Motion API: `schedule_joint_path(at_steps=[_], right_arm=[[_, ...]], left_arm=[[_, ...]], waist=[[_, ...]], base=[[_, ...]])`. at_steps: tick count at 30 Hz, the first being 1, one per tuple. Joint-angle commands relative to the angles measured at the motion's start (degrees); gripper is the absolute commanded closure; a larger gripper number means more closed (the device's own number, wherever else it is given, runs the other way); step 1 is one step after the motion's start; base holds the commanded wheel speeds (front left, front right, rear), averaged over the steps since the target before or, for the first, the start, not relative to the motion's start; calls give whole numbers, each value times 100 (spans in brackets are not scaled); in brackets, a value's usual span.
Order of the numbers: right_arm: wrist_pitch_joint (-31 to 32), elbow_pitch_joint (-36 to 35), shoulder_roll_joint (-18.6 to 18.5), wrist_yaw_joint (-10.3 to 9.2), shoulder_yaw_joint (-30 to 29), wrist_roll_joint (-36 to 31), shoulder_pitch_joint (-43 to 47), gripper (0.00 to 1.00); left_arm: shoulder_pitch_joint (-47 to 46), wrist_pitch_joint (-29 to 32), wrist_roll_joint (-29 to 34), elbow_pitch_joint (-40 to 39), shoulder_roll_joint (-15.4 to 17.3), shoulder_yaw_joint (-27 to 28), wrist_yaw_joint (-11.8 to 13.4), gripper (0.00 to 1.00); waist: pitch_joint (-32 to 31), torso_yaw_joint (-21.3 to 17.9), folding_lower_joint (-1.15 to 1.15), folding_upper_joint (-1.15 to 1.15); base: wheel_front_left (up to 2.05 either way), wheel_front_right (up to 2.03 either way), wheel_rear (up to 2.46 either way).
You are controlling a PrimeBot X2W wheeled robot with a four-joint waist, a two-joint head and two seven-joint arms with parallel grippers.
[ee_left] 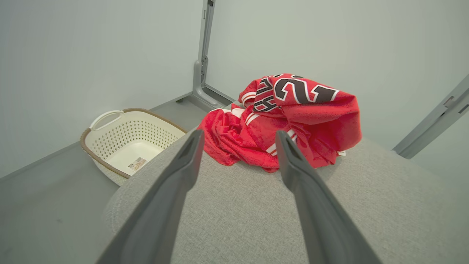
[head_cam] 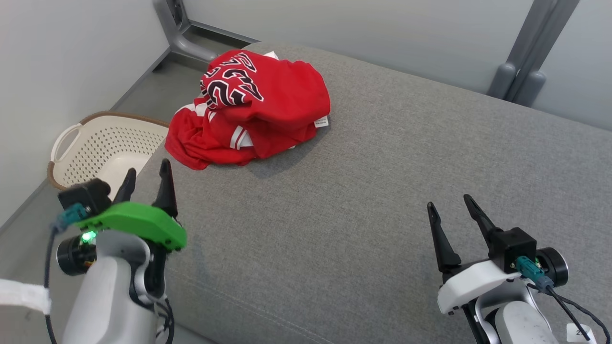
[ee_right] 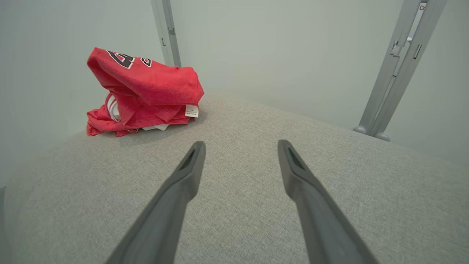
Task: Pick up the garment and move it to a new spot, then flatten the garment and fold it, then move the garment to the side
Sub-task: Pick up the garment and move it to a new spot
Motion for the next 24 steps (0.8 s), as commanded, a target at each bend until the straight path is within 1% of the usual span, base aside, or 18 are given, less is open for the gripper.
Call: schedule_joint_path(at_steps=[1,3,6,9,12,18,24], right_arm=[[45,-68,-19,-2,7,-86,-16,0],[114,-138,-22,-2,40,-152,-55,0],[206,-258,-22,-2,97,-236,-156,0],[290,-391,-23,-2,126,-333,-234,0],[403,-558,-22,-2,200,-467,-291,0],[525,-797,-22,-2,203,-589,-355,0],[571,-925,-19,-2,336,-638,-412,0]], left_arm=[[-378,155,-288,255,-74,130,-18,0],[-848,417,-464,663,-108,199,-4,0],[-1490,640,-743,1189,-125,363,8,0],[-2096,809,-1022,1664,-134,526,-50,0],[-2613,986,-1173,2071,-46,663,-22,0],[-3288,1437,-1404,2653,123,826,151,0],[-3544,1882,-1589,3025,308,952,298,0]], waist=[[119,-125,0,0],[237,-268,0,0],[428,-502,0,0],[667,-735,0,0],[902,-966,0,0],[1278,-1309,0,0],[1441,-1605,0,0]], base=[[0,0,0],[0,0,0],[0,0,0],[0,0,0],[0,0,0],[0,0,0],[0,0,0]])
